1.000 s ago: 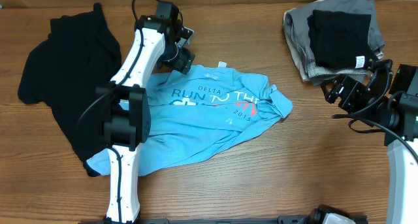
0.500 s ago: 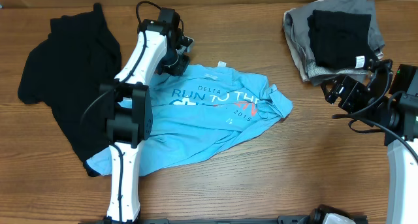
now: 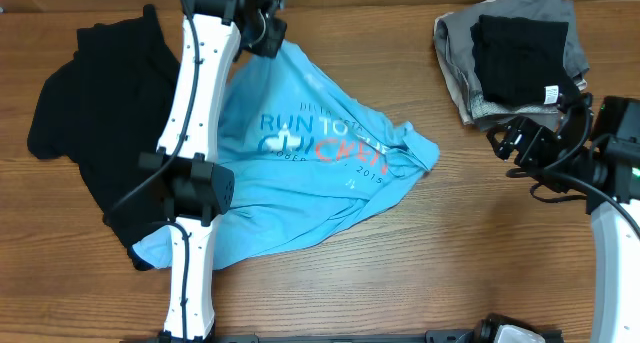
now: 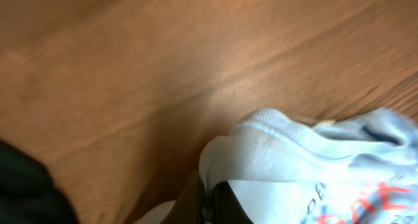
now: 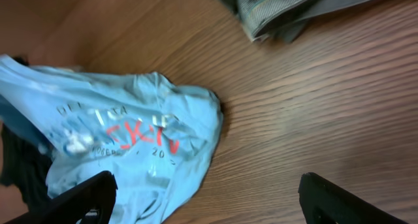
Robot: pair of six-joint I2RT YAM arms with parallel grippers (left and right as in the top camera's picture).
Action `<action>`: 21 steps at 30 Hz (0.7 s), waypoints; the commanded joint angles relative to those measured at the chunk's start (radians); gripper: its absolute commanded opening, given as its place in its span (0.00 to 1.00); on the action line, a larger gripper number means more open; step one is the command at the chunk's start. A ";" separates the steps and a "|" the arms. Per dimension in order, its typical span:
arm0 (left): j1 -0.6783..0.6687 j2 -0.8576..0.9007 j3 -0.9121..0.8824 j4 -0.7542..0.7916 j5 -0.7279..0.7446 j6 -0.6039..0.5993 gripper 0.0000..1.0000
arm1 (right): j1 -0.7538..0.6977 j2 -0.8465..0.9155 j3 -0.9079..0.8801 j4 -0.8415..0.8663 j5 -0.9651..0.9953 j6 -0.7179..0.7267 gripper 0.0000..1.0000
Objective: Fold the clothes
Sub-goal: 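Grasp the blue t-shirt's right hem with the right gripper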
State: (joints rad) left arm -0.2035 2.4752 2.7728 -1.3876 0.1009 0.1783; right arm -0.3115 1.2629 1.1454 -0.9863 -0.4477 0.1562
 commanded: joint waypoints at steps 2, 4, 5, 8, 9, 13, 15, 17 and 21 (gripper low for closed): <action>-0.013 -0.002 0.140 -0.023 0.017 -0.036 0.04 | 0.112 0.047 0.000 0.029 -0.001 -0.008 0.92; -0.014 -0.002 0.163 -0.024 0.034 -0.037 0.04 | 0.170 0.072 -0.010 0.053 -0.001 -0.007 0.92; -0.018 -0.002 0.174 -0.026 0.047 -0.037 0.04 | 0.206 0.090 -0.016 0.071 -0.001 -0.006 0.91; -0.021 -0.002 0.201 -0.028 0.068 -0.037 0.04 | 0.298 0.152 -0.023 0.120 0.003 0.015 0.89; -0.025 -0.002 0.211 -0.030 0.073 -0.037 0.04 | 0.325 0.175 -0.023 0.134 0.003 0.025 0.88; -0.045 -0.005 0.255 -0.031 0.076 -0.037 0.04 | 0.427 0.278 -0.023 0.193 0.005 0.032 0.81; -0.052 -0.006 0.281 -0.032 0.076 -0.038 0.04 | 0.469 0.328 -0.023 0.214 0.042 0.069 0.80; -0.054 -0.007 0.306 -0.040 0.076 -0.047 0.04 | 0.503 0.370 -0.023 0.223 0.096 0.103 0.79; -0.054 -0.011 0.345 -0.052 0.076 -0.077 0.04 | 0.557 0.425 -0.023 0.238 0.126 0.116 0.75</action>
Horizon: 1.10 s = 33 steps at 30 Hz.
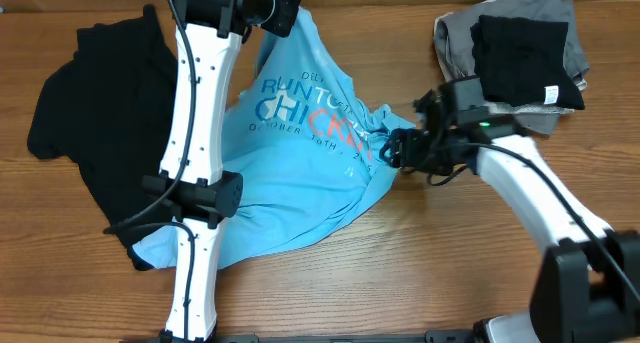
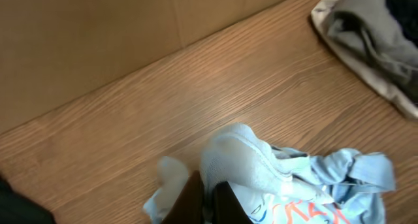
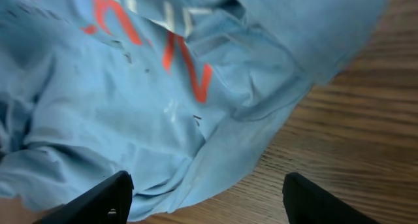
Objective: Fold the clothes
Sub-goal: 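Grasp the blue t-shirt's right hem with the right gripper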
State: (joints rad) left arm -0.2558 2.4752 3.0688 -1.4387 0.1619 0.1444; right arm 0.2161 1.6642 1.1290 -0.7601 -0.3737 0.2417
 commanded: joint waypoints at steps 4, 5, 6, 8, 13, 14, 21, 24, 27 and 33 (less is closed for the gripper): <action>-0.002 -0.018 0.070 0.003 0.015 -0.056 0.04 | 0.100 0.074 -0.006 0.033 0.143 0.090 0.74; -0.002 -0.022 0.071 0.003 0.015 -0.058 0.04 | 0.116 0.084 -0.006 0.042 0.156 0.101 0.73; -0.002 -0.025 0.071 0.003 0.015 -0.060 0.04 | 0.133 0.095 -0.006 0.053 0.169 0.108 0.72; -0.002 -0.031 0.071 0.002 0.015 -0.063 0.04 | 0.170 0.116 -0.006 0.071 0.216 0.137 0.71; -0.002 -0.037 0.072 -0.003 0.015 -0.063 0.04 | 0.247 0.150 -0.006 0.074 0.356 0.213 0.64; -0.002 -0.037 0.072 -0.005 0.015 -0.063 0.04 | 0.255 0.150 -0.006 0.073 0.364 0.215 0.63; -0.001 -0.037 0.072 -0.015 0.015 -0.063 0.04 | 0.268 0.154 -0.018 0.062 0.396 0.243 0.28; -0.001 -0.039 0.073 -0.018 0.015 -0.063 0.04 | 0.268 0.160 -0.035 0.063 0.396 0.243 0.23; 0.000 -0.042 0.073 -0.023 0.015 -0.063 0.04 | 0.268 0.161 -0.058 0.064 0.396 0.250 0.14; 0.000 -0.054 0.073 -0.024 0.006 -0.062 0.04 | 0.266 0.161 -0.076 0.058 0.380 0.261 0.04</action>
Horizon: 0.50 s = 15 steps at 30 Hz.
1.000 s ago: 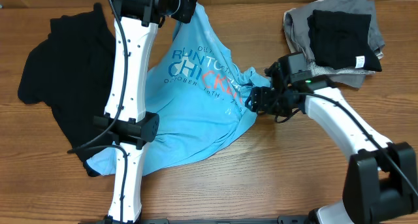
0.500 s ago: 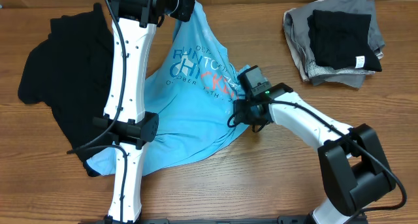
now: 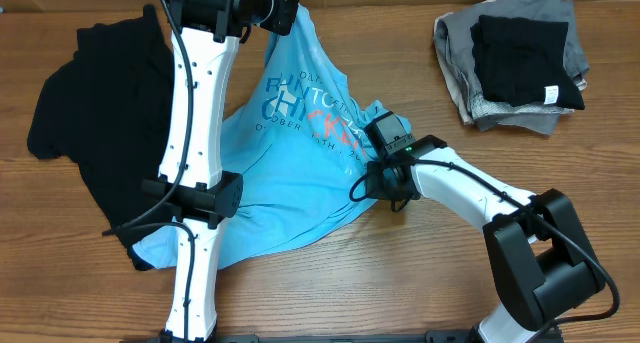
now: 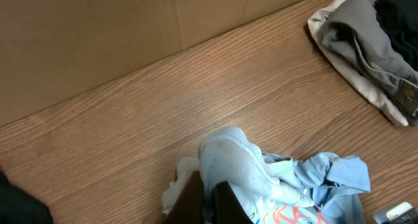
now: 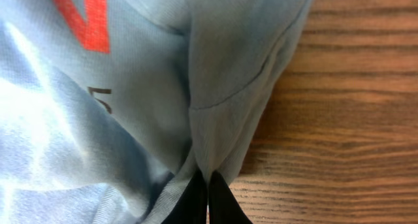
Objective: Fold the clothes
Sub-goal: 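Grasp the blue t-shirt's right hem with the right gripper, then lift the t-shirt with both grippers and lay it flat on the table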
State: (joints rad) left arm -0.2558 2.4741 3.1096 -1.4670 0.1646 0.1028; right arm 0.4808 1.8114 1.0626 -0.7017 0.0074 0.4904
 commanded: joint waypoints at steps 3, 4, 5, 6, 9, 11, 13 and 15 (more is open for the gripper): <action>0.000 -0.068 0.032 0.002 -0.024 -0.021 0.04 | -0.006 0.013 -0.008 -0.008 -0.030 0.011 0.04; 0.001 -0.075 0.032 0.001 -0.044 -0.021 0.04 | -0.013 0.013 -0.008 -0.018 -0.031 0.011 0.04; 0.002 -0.082 0.032 0.001 -0.058 -0.021 0.04 | -0.021 0.012 -0.006 -0.029 -0.032 0.011 0.04; 0.003 -0.090 0.032 0.001 -0.074 -0.021 0.04 | -0.034 0.011 -0.003 -0.045 -0.035 0.011 0.04; 0.007 -0.115 0.032 0.001 -0.096 -0.021 0.04 | -0.083 0.000 0.014 -0.089 -0.037 0.011 0.04; 0.009 -0.132 0.032 0.002 -0.100 -0.021 0.04 | -0.126 -0.019 0.036 -0.113 -0.068 -0.002 0.04; 0.009 -0.146 0.032 0.002 -0.116 -0.021 0.04 | -0.172 -0.047 0.061 -0.124 -0.117 -0.039 0.04; 0.009 -0.156 0.032 0.003 -0.132 -0.021 0.04 | -0.226 -0.082 0.091 -0.139 -0.163 -0.079 0.04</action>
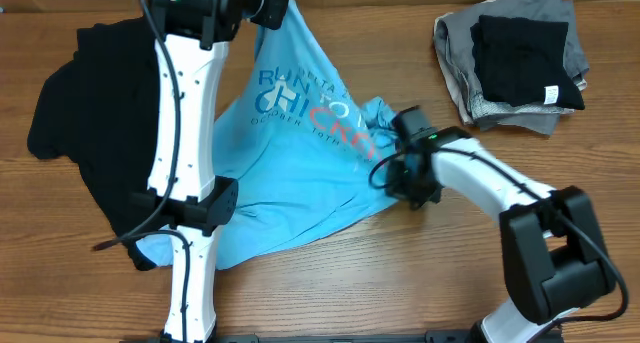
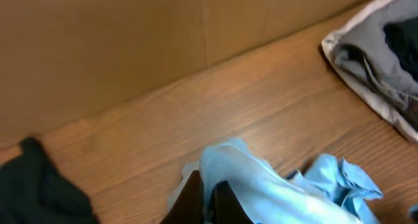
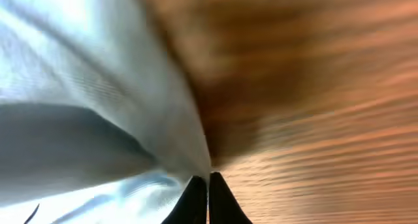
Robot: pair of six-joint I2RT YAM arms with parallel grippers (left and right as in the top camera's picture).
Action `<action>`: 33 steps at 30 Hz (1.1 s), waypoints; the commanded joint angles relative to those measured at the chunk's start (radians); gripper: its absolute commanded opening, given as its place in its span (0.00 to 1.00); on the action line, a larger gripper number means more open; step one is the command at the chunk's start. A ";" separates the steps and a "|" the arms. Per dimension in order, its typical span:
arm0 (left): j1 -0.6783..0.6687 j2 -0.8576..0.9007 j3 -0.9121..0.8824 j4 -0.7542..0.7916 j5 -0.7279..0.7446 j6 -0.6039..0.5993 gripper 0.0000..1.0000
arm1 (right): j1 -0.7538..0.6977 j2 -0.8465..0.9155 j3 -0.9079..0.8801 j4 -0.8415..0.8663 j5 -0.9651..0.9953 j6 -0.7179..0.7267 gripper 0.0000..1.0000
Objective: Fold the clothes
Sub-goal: 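Lift the t-shirt with both grippers and lay it flat on the table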
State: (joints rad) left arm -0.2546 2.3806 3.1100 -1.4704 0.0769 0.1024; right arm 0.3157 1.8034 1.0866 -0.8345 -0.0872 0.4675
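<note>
A light blue T-shirt (image 1: 300,143) with printed lettering lies crumpled across the table's middle, its upper corner lifted. My left gripper (image 1: 270,8) is shut on that raised edge of the blue T-shirt (image 2: 255,185) at the back. My right gripper (image 1: 395,173) is shut on the shirt's right-hand edge, low over the wood; the blue T-shirt (image 3: 98,119) fills its blurred wrist view. A black garment (image 1: 95,103) lies spread at the left.
A folded pile of grey and black clothes (image 1: 515,58) sits at the back right corner. A brown cardboard wall (image 2: 130,41) runs behind the table's rear edge. Bare wood lies along the front.
My right gripper, still pinching the shirt's edge, has shifted a little to the right. The left gripper holds its corner slightly further left, and the shirt is stretched more between them.
At first my left gripper held the shirt's top corner low while the right gripper stood open by the folded pile. The left then lifted the corner and the right came open to the shirt's right side. It then shut on the edge and now pulls it rightward.
</note>
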 commanded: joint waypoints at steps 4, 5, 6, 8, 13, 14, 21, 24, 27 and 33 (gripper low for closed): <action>0.008 -0.084 0.032 0.011 -0.067 -0.020 0.04 | -0.147 -0.143 0.142 -0.073 -0.091 -0.124 0.04; 0.008 -0.089 0.032 0.014 -0.067 -0.021 0.04 | -0.166 -0.160 0.168 -0.096 -0.090 -0.138 0.04; 0.008 -0.095 0.032 0.021 -0.066 -0.021 0.04 | -0.182 -0.174 0.197 -0.119 -0.092 -0.156 0.04; 0.007 -0.109 0.032 0.037 -0.066 -0.021 0.04 | -0.203 -0.194 0.247 -0.155 -0.091 -0.182 0.04; 0.006 -0.163 0.032 0.087 -0.065 -0.021 0.04 | -0.233 -0.225 0.401 -0.239 -0.091 -0.219 0.04; 0.005 -0.175 0.032 0.094 -0.065 -0.021 0.04 | -0.237 -0.228 0.429 -0.252 -0.091 -0.229 0.04; 0.005 -0.301 0.032 0.129 -0.061 -0.021 0.04 | -0.301 -0.253 0.751 -0.435 -0.087 -0.288 0.04; 0.005 -0.359 0.032 0.126 -0.061 -0.021 0.04 | -0.350 -0.259 0.893 -0.526 -0.087 -0.296 0.04; 0.005 -0.416 0.032 0.114 -0.061 -0.021 0.04 | -0.406 -0.266 1.047 -0.623 -0.087 -0.322 0.04; 0.005 -0.532 0.032 0.065 -0.062 -0.021 0.04 | -0.503 -0.283 1.279 -0.762 -0.087 -0.348 0.04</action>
State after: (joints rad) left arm -0.2539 1.9152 3.1218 -1.3968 0.0250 0.1024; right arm -0.1520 1.5570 2.2696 -1.5742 -0.1764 0.1486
